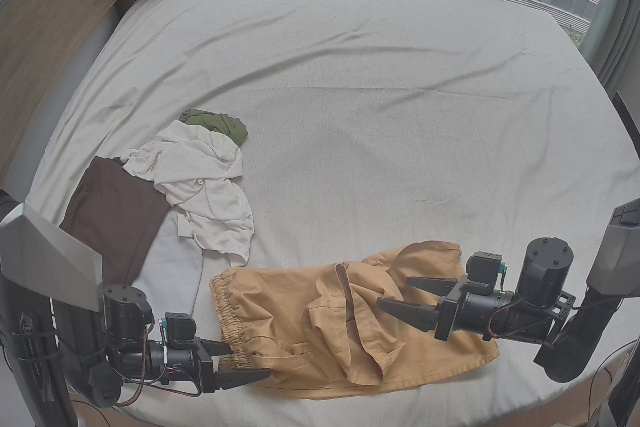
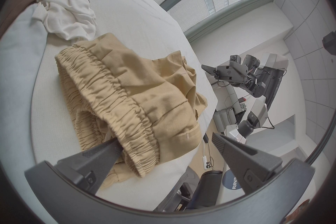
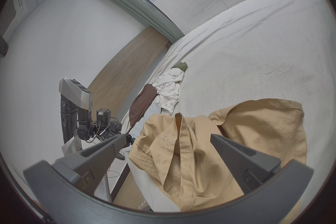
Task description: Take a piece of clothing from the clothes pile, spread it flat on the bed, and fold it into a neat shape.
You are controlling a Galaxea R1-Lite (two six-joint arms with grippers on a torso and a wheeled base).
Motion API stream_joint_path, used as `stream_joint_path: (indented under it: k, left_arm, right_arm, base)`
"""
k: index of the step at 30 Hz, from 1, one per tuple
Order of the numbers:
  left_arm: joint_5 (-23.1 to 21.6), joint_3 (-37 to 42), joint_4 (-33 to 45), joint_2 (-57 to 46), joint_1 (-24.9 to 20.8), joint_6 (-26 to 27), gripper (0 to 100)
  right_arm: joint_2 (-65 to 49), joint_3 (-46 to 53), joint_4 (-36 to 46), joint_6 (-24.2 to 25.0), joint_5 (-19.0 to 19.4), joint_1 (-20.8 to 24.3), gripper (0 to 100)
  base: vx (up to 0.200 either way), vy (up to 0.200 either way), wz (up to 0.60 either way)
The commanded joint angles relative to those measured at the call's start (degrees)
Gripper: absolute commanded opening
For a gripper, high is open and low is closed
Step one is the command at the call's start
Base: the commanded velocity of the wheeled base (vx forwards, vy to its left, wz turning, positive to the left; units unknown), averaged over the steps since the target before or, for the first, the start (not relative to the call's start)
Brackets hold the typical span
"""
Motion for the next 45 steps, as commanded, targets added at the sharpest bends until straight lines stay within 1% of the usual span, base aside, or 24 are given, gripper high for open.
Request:
stream_joint_path:
  k: [1,12,22,30,34,35,41,45]
  left_arm:
    - [-0.1,-1.0,-0.1,-2.1,-0.6,-1.2,100]
    - [-0.3,-1.1,-0.1,-6.9,-2.3,-6.3,100]
    - [-0.3,-1.0,-0.1,-5.1,-3.5,-6.3,100]
    - [-0.3,-1.2,-0.1,-2.3,-4.0,-5.9,100]
    - [-0.2,-1.4,-0.1,-2.8,-3.8,-6.0,100]
    - [-0.2,-1.4,-0.1,-2.8,-3.8,-6.0,0]
    - [-0.1,-2.2,-0.1,-2.6,-3.5,-6.0,0]
    - [0.0,-3.1,-0.1,-3.5,-2.1,-6.1,0]
  right_arm:
    - [0.3,0.0,0.0,0.0,0.0,0.2,100]
    - [0.6,0.0,0.0,-0.2,-0.2,0.3,100]
    - [0.5,0.0,0.0,-0.2,-0.2,0.3,100]
    - [0.5,-0.1,0.0,-0.2,-0.2,0.3,100]
    - [0.5,-0.1,0.0,-0.2,-0.2,0.3,100]
    - [0.5,-0.1,0.0,-0.2,-0.2,0.3,100]
    - [0.6,-0.1,0.0,-0.3,-0.2,0.5,100]
    - [0.6,-0.1,0.0,-0.3,-0.1,0.5,100]
  base:
    - [0.000,0.000,0.00]
    - [0.000,0.000,0.00]
    - [0.000,0.000,0.00]
    - [0.000,0.000,0.00]
    - [0.000,0.000,0.00]
    - [0.000,0.000,0.00]
    - [0.000,0.000,0.00]
    - [0.000,0.000,0.00]
